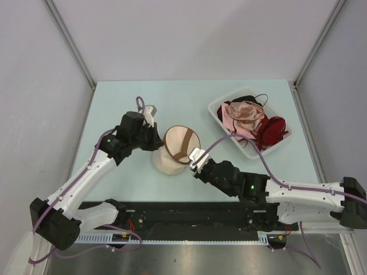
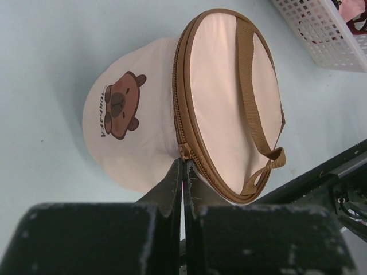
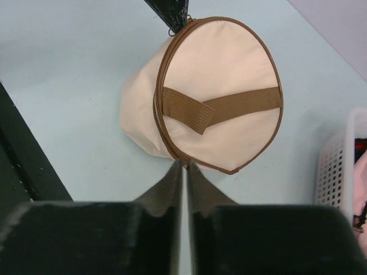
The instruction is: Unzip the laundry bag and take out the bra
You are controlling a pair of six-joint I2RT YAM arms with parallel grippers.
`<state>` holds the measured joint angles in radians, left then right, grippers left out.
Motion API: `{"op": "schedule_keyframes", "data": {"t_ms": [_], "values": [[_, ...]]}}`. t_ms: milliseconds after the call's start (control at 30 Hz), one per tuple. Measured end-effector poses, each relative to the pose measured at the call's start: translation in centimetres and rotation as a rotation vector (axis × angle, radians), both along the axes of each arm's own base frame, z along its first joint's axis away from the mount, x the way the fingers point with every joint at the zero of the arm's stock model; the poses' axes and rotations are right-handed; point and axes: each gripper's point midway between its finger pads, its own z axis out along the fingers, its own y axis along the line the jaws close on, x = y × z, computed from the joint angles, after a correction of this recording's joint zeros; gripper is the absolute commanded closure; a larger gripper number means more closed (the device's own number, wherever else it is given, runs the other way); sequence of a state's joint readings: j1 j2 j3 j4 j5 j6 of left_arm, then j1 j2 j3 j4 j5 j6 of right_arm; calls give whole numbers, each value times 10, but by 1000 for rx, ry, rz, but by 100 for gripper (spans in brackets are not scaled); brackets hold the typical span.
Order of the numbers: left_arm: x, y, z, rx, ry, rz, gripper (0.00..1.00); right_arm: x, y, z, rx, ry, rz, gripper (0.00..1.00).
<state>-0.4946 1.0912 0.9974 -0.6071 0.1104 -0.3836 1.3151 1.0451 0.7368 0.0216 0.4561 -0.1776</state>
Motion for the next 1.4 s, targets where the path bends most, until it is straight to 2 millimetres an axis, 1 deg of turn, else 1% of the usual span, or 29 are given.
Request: {"op": "schedule_keyframes", "data": {"t_ms": [33,67,133,167,267,300,367,400,467,500,567,600,633,667,700,833,900,967,1033,1100,1133,1200,1267,1333,1400], "values": [[0,-1,0,-2,4,-4,100,0,1,-1,2,1,-8,37],[-1,-1,-1,-3,6,-6,99,1,3,-2,7,4,-15,27],[-1,-2,-1,-7,8,-11,100,3,9,-4,10,-9,-37,3],[-2,-3,-1,-9,9,-13,100,3,13,-9,0,-16,-43,1],[-3,-4,0,-13,11,-19,100,0,31,-23,-46,-73,-52,0],[-3,-4,0,-14,12,-20,100,-1,37,-30,-67,-98,-55,2],[-3,-4,0,-15,13,-21,100,-1,50,-40,-101,-153,-59,9],[-3,-4,0,-16,13,-23,99,0,54,-47,-126,-181,-65,17],[-4,-5,0,-20,15,-27,100,6,63,-60,-170,-240,-89,27],[-4,-6,0,-22,16,-29,100,9,64,-64,-186,-264,-100,40],[-5,-7,0,-26,18,-36,100,19,69,-67,-209,-319,-140,56],[-5,-7,0,-27,19,-38,100,26,72,-66,-208,-350,-176,76],[-5,-7,0,-27,19,-38,100,30,74,-65,-211,-372,-198,88],[-5,-7,0,-27,19,-38,99,36,75,-63,-209,-395,-229,97],[-5,-7,0,-26,19,-37,100,42,76,-61,-196,-412,-260,100],[-3,-5,0,-26,13,-30,100,50,72,-54,-176,-426,-303,100],[-3,-5,0,-25,14,-30,100,47,75,-51,-151,-395,-267,100],[-4,-4,0,-23,16,-30,100,45,73,-41,-107,-339,-206,100],[-3,-4,0,-24,16,-30,100,45,64,-28,-51,-283,-142,100],[-3,-5,3,-33,10,-39,99,44,49,-14,3,-235,-80,100],[-3,-5,4,-39,8,-44,99,43,42,-10,13,-221,-59,100],[-2,-4,6,-46,5,-50,100,36,33,-11,10,-191,5,100],[-1,-1,5,-54,15,-51,99,25,27,-19,-9,-167,75,100],[-5,-5,4,-75,41,-76,100,13,20,-26,-27,-148,135,100],[-8,-10,2,-94,62,-104,100,7,15,-28,-36,-138,161,100]]}}
